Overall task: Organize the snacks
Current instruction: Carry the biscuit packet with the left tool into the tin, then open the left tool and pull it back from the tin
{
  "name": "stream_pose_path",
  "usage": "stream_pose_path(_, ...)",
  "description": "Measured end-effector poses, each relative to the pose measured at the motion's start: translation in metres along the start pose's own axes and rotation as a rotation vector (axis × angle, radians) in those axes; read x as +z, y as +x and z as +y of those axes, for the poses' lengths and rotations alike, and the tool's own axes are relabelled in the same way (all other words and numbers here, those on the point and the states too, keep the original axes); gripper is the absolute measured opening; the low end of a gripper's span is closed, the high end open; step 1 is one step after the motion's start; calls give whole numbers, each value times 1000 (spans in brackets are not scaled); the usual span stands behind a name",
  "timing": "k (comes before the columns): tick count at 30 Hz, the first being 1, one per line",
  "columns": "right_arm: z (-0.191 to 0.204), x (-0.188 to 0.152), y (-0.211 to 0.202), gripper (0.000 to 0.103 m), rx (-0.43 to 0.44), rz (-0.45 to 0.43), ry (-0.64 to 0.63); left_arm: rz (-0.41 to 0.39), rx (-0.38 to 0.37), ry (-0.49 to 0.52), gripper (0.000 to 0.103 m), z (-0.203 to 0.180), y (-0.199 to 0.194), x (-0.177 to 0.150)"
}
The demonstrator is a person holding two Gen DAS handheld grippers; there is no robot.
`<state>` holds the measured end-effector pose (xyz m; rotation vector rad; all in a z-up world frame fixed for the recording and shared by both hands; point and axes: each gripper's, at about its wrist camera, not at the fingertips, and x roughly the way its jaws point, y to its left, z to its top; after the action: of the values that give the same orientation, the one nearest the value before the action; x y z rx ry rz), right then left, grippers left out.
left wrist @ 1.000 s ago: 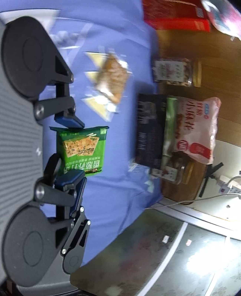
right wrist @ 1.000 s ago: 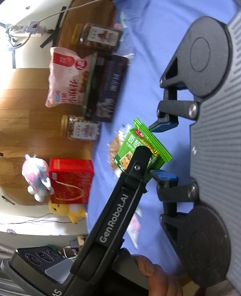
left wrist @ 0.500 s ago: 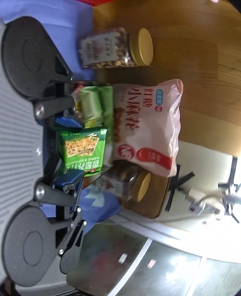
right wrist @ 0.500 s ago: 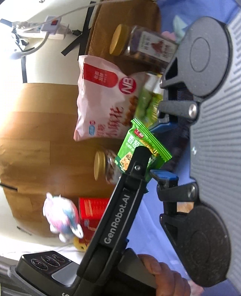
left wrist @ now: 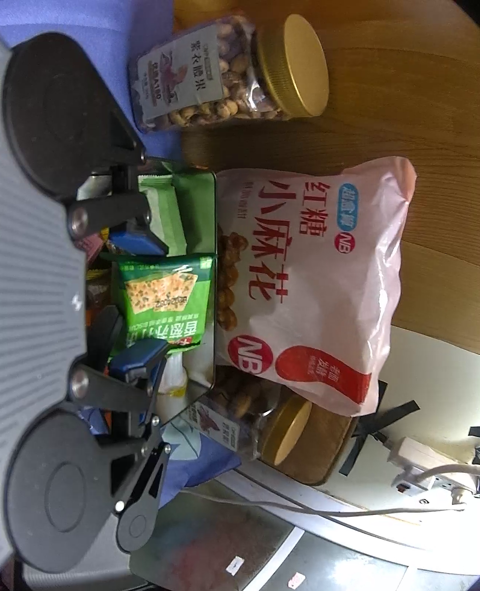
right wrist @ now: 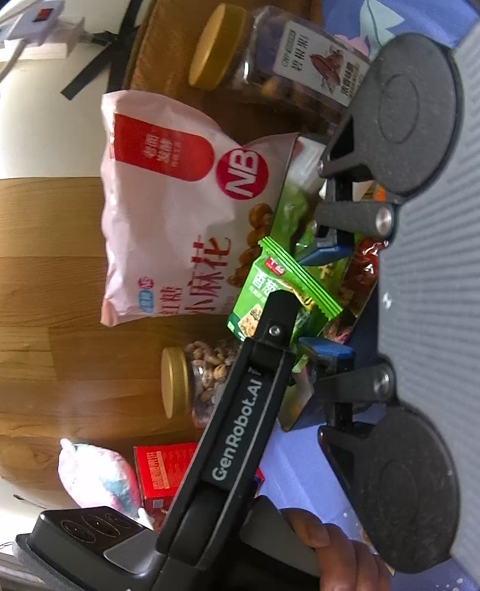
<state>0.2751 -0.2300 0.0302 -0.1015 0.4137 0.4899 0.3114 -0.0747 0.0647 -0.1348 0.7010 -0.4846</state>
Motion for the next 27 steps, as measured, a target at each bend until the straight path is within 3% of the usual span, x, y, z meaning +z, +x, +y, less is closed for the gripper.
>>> stream_pose_path(6, 1, 3, -1, 47, -1, 9, 8, 3, 9, 13, 50, -2, 4, -1)
stream_pose_path(8, 2, 4, -2, 48, -7, 7, 6, 11, 20, 16, 56, -2, 6, -1)
stream_pose_path(11, 4, 6, -2, 52, -11, -2, 6, 16, 28, 23, 57, -3, 7, -3)
stream_pose_path(15, 4, 6, -7, 53, -14, -18, 15, -8, 61, 46, 61, -7, 0, -4)
stream_pose_path(27, 8, -3, -28, 55, -23, -41, 75, -33, 177, 120, 61, -24, -20, -14)
